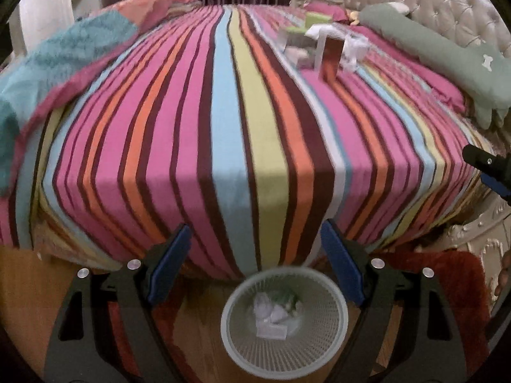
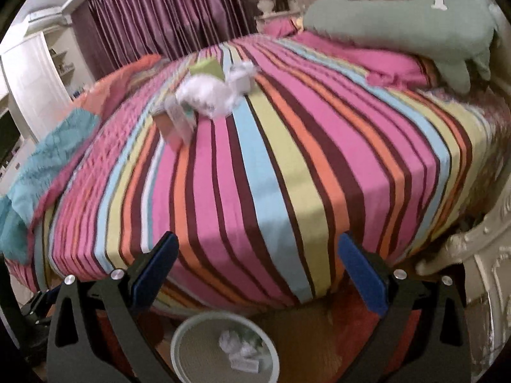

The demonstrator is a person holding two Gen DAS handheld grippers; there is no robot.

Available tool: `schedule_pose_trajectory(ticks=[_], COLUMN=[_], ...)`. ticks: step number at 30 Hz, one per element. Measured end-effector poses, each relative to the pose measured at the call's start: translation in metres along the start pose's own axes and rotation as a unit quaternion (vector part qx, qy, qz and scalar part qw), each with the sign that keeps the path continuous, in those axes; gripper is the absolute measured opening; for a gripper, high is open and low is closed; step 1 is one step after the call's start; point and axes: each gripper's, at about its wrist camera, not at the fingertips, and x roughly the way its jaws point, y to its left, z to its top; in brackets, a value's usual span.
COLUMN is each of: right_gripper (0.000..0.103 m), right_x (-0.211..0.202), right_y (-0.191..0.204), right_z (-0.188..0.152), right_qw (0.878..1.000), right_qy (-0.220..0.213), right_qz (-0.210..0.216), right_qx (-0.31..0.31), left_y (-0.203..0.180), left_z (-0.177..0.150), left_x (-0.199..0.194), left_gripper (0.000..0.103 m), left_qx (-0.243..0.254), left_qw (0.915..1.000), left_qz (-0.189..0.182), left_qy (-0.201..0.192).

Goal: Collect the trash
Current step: 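Move both grippers back up toward the trash on the bed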

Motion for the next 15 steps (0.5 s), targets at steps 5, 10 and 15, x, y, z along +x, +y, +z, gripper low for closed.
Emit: schedule_pose_trajectory(ticks=[5, 10, 15], right_gripper=[0.096, 0.096, 0.096], right_x=[-0.005, 0.002, 0.017], right_y=[0.002, 0.002, 0.003], right_z=[0.028, 0.052, 0.07], right_qw=[1.0, 0.999, 0.999], right_qy=[-0.023, -0.033, -0.028], right_qz=[0.019, 0.027, 0.031], right_qx=[-0.004, -0.007, -0.013], left_y=[-0.01, -0.022, -0.037], left_z=[0.034, 0.063, 0.089], left_x=[-0.001, 0.004, 0.016], left_gripper=[0.081, 0.081, 0.081], left_qx=[0.007, 0.002, 0.003], left_qw=[0.9998, 0.9995, 0.9993], left_qz=[-0.001, -0.009, -0.014], left_qy=[-0.021, -0.032, -0.034])
